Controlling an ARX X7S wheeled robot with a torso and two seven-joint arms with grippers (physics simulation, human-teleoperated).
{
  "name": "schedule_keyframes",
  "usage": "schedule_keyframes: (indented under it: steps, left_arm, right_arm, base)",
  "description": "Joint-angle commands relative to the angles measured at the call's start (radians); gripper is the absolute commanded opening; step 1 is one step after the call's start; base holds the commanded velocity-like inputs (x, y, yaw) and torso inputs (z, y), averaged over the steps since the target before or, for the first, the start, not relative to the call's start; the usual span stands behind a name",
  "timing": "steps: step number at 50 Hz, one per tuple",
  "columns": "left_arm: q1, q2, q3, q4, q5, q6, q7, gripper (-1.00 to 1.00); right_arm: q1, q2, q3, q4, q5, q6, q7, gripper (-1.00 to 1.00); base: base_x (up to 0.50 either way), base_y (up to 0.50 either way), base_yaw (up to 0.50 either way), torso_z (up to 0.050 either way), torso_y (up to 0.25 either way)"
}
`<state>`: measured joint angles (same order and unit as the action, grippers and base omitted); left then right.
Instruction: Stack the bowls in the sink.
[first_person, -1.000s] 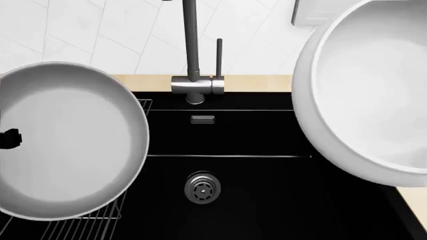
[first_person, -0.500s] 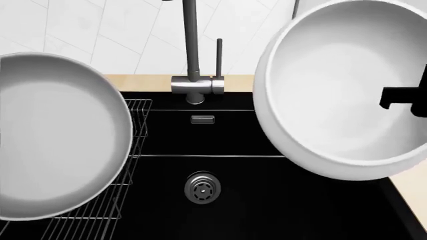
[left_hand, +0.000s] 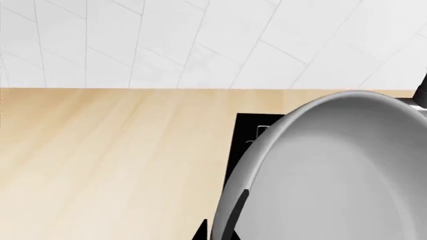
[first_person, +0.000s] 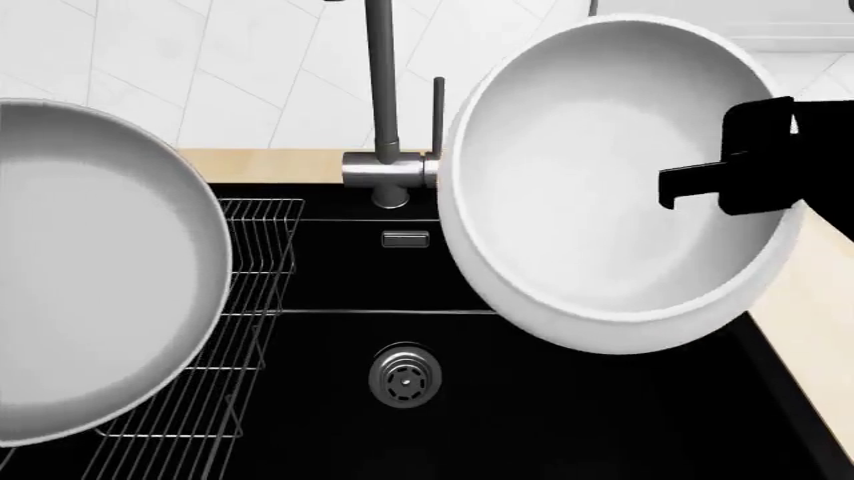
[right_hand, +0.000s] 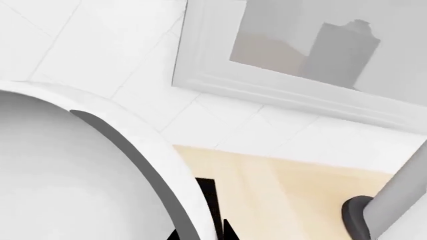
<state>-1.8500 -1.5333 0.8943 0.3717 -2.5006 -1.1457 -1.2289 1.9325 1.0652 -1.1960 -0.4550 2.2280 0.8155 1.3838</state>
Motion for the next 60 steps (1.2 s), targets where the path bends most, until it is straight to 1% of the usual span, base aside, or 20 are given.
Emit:
schedule_keyframes:
  steps: [1, 21, 33, 43, 52, 60]
  left_arm:
    - [-0.036, -0.013, -0.013, -0.002, 0.003, -0.002, -0.001, -1.0]
    - [-0.027, -0.02, -0.029, -0.005, 0.001, -0.008, -0.002, -1.0]
    - [-0.023, -0.024, -0.04, -0.011, -0.003, -0.016, -0.003, -1.0]
    - [-0.016, -0.028, -0.046, -0.008, -0.002, -0.016, 0.001, -1.0]
    - [-0.007, -0.027, -0.05, -0.003, 0.002, -0.01, 0.004, -1.0]
    - [0.0, -0.029, -0.054, -0.002, 0.008, -0.009, 0.013, -1.0]
  right_arm:
    - [0.007, -0.082, -0.024, 0.049, -0.009, 0.036, -0.009, -1.0]
    - [0.027, -0.197, -0.079, 0.126, 0.022, 0.103, -0.027, -1.0]
    - [0.026, -0.253, -0.119, 0.185, 0.072, 0.111, -0.017, -1.0]
    - [-0.008, -0.288, -0.131, 0.214, 0.093, 0.057, -0.017, -1.0]
    - [-0.057, -0.321, -0.134, 0.251, 0.103, 0.013, -0.056, -1.0]
    - [-0.104, -0.338, -0.151, 0.283, 0.076, -0.014, -0.075, -1.0]
  base:
    - [0.0, 0.0, 0.0, 0.0, 0.0]
    - [0.0, 0.0, 0.0, 0.001, 0.001]
    - [0.0, 0.0, 0.0, 0.0, 0.001]
    - [0.0, 0.0, 0.0, 0.0, 0.0]
    - [0.0, 0.0, 0.0, 0.001, 0.001]
    - [0.0, 0.0, 0.0, 0.0, 0.0]
